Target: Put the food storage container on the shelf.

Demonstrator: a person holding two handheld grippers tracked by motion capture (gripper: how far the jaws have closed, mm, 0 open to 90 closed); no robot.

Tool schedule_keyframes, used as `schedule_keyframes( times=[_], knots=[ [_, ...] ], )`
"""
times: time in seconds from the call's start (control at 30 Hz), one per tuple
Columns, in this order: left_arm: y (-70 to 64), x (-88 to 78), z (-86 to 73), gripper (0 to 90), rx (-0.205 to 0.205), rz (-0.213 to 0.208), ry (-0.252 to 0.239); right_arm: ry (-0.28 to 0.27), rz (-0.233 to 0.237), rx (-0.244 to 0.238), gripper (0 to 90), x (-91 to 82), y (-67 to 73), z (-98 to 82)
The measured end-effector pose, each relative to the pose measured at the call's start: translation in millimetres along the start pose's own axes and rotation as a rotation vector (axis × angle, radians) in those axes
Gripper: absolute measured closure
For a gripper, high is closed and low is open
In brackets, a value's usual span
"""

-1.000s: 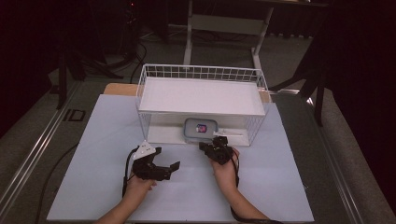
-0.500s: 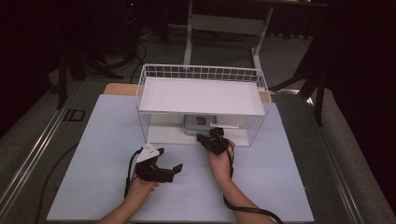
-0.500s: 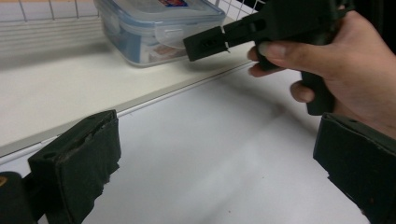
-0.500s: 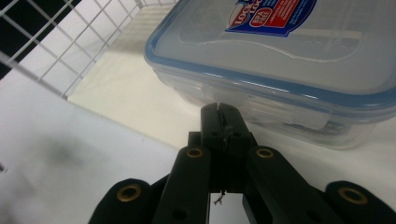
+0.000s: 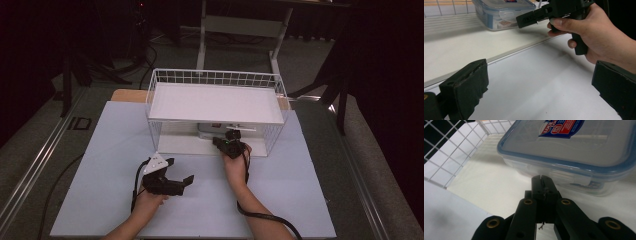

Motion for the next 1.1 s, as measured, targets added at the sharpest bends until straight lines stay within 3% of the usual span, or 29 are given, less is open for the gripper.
schedule_keyframes(
  times=[0.03,0.07,0.1,0.13,0.17,0.23,0.3,0.37,0.43,0.47,0.5,0.57,0.63,0.7,0.73,0.87,0.9,0.97,1.03,1.1],
  knots=[
    [0.2,0.0,-0.1,1.9,-0.001,0.001,0.002,0.007,0.003,0.017,90.0,-0.7,0.3,0.2],
    [0.4,-0.1,-0.2,1.9,0.0,0.001,0.002,0.051,0.007,0.08,90.0,-2.9,3.4,-2.5],
    [0.4,-0.2,-0.3,1.9,-0.002,0.001,0.0,0.011,0.006,0.031,90.0,0.8,-1.6,1.3],
    [0.3,0.0,-0.8,1.9,-0.003,-0.002,0.006,0.01,-0.008,0.028,90.0,1.3,-3.0,1.3],
    [0.3,-0.1,-0.9,1.9,-0.003,-0.002,0.005,0.034,0.013,0.06,90.0,-1.0,1.5,-1.2],
    [0.5,-0.1,-1.0,1.9,0.0,0.002,0.006,-0.001,0.028,0.028,90.0,1.1,-2.3,1.8],
    [0.7,-0.3,-0.5,1.9,-0.001,0.001,0.002,-0.045,0.004,-0.033,90.0,3.2,-10.8,5.5],
    [0.5,0.0,-0.4,1.9,0.0,-0.001,0.003,-0.048,-0.013,-0.046,90.0,3.0,-13.3,6.1],
    [0.2,0.1,-0.1,1.9,-0.002,-0.002,0.0,-0.022,0.005,-0.017,90.0,0.8,-7.8,3.9],
    [0.0,0.4,-0.6,1.9,0.001,0.0,0.006,0.006,0.004,0.029,90.0,-0.8,-3.5,1.2],
    [0.1,0.3,-0.6,1.9,0.0,0.0,0.004,0.001,0.02,0.021,90.0,-0.4,-1.6,1.4],
    [0.7,0.4,-0.8,1.9,-0.004,0.0,0.005,0.03,0.012,0.06,90.0,-0.8,1.5,-1.0],
    [1.5,-0.2,-0.7,1.9,-0.006,0.002,0.003,0.007,0.007,0.022,90.0,1.8,0.3,1.2],
    [1.8,-0.5,-0.6,1.9,-0.007,0.001,0.004,0.029,0.014,0.045,90.0,1.5,3.8,-0.8],
    [1.9,-0.5,-0.4,1.9,-0.007,0.003,0.0,0.009,0.004,0.015,90.0,3.1,1.0,1.2],
    [2.4,0.0,-0.4,1.9,-0.006,0.004,0.004,-0.004,0.013,0.004,89.8,0.8,1.8,0.2],
    [2.4,0.1,-0.3,1.9,-0.002,0.005,0.005,-0.023,0.004,-0.036,89.7,1.0,1.7,0.7],
    [2.1,0.3,0.3,1.9,0.012,0.006,0.004,-0.021,0.001,-0.053,89.1,0.2,3.6,-0.9],
    [1.5,0.2,2.6,1.9,0.035,0.01,-0.003,-0.053,0.01,-0.143,84.6,-5.2,10.1,-3.8],
    [0.8,-0.4,4.7,1.9,0.044,0.009,-0.006,-0.059,0.008,-0.167,82.2,-11.0,14.7,-7.1]
  ],
)
Point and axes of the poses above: each handheld gripper's, and its own axes: x roughly forward along the jaws, z roughly out of its top, y roughly to its left, the point moved 8 cm from there along x, roughly forward along the jaws, and after that the axes turned 2 degrees about x, right-handed, at the moved point
